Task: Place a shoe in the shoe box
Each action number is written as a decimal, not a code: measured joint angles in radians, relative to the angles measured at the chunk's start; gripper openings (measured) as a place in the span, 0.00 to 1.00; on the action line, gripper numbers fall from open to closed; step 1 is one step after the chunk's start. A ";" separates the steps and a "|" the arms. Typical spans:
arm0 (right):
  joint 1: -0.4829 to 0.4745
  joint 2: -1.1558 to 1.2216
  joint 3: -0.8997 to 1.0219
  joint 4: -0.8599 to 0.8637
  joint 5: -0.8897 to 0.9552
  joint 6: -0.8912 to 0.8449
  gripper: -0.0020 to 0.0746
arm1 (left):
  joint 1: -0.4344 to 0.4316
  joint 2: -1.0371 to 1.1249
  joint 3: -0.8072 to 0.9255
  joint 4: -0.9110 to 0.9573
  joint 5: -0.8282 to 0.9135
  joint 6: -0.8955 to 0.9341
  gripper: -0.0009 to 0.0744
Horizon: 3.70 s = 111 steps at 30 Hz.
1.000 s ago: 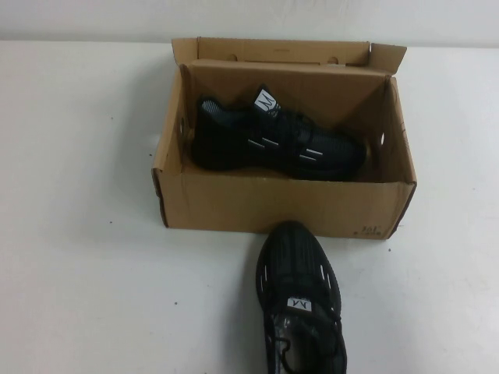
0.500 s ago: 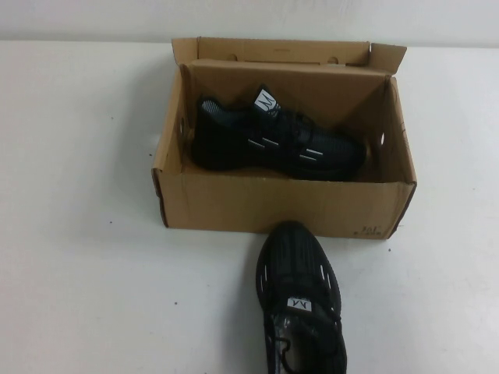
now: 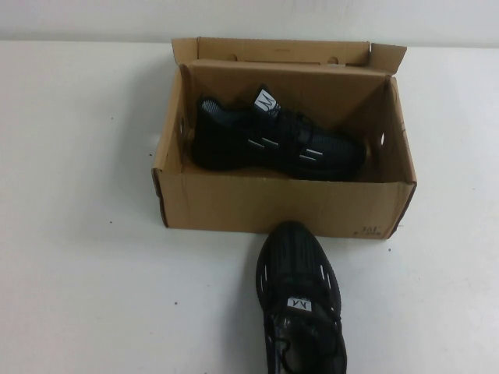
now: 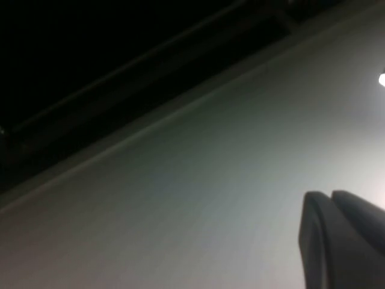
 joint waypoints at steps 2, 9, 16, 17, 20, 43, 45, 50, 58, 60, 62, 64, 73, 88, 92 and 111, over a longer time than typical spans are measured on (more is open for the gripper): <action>0.000 0.000 -0.093 -0.002 0.171 0.023 0.00 | 0.000 0.000 -0.069 0.000 0.072 0.000 0.01; 0.000 0.075 -0.332 -0.008 0.578 0.036 0.00 | 0.000 0.024 -0.269 0.000 0.312 -0.085 0.01; 0.000 0.231 -0.383 -0.010 0.957 0.036 0.00 | 0.000 0.099 -0.342 -0.004 0.669 -0.255 0.01; 0.000 0.251 -0.383 -0.019 1.013 0.035 0.00 | 0.000 0.107 -0.342 0.000 0.730 -0.263 0.01; 0.000 0.287 -0.383 -0.064 1.140 -0.003 0.00 | 0.000 0.123 -0.342 0.044 0.902 -0.272 0.01; 0.024 0.529 -0.372 0.441 1.444 -0.548 0.00 | 0.000 0.152 -0.342 0.034 1.253 -0.138 0.01; 0.043 0.585 -0.399 0.474 1.472 -0.615 0.00 | 0.000 0.183 -0.342 -0.026 1.274 -0.037 0.01; 0.102 0.713 -0.453 0.547 1.551 -0.743 0.00 | -0.031 0.309 -0.362 -0.167 1.358 0.168 0.01; 0.228 0.819 -0.457 0.607 1.564 -0.767 0.06 | -0.106 0.552 -0.444 -0.264 1.457 0.232 0.01; 0.277 0.835 -0.457 0.611 1.543 -0.767 0.07 | -0.110 0.594 -0.467 -0.297 1.460 0.239 0.01; 0.335 0.853 -0.457 0.615 1.519 -0.767 0.08 | -0.110 0.634 -0.486 -0.336 1.471 0.265 0.01; 0.412 0.880 -0.457 0.615 1.485 -0.755 0.08 | -0.111 0.668 -0.502 -0.372 1.485 0.294 0.01; 0.778 1.083 -0.457 0.216 1.329 -0.260 0.08 | -0.111 0.748 -0.529 -0.466 1.588 0.415 0.01; 0.898 1.438 -0.457 0.090 1.266 -0.038 0.47 | -0.111 0.756 -0.529 -0.478 1.647 0.430 0.01; 0.898 1.472 -0.458 0.116 1.238 -0.038 0.53 | -0.111 0.756 -0.529 -0.478 1.649 0.430 0.01; 0.906 1.491 -0.672 0.154 1.387 -0.094 0.54 | -0.111 0.756 -0.529 -0.478 1.668 0.433 0.01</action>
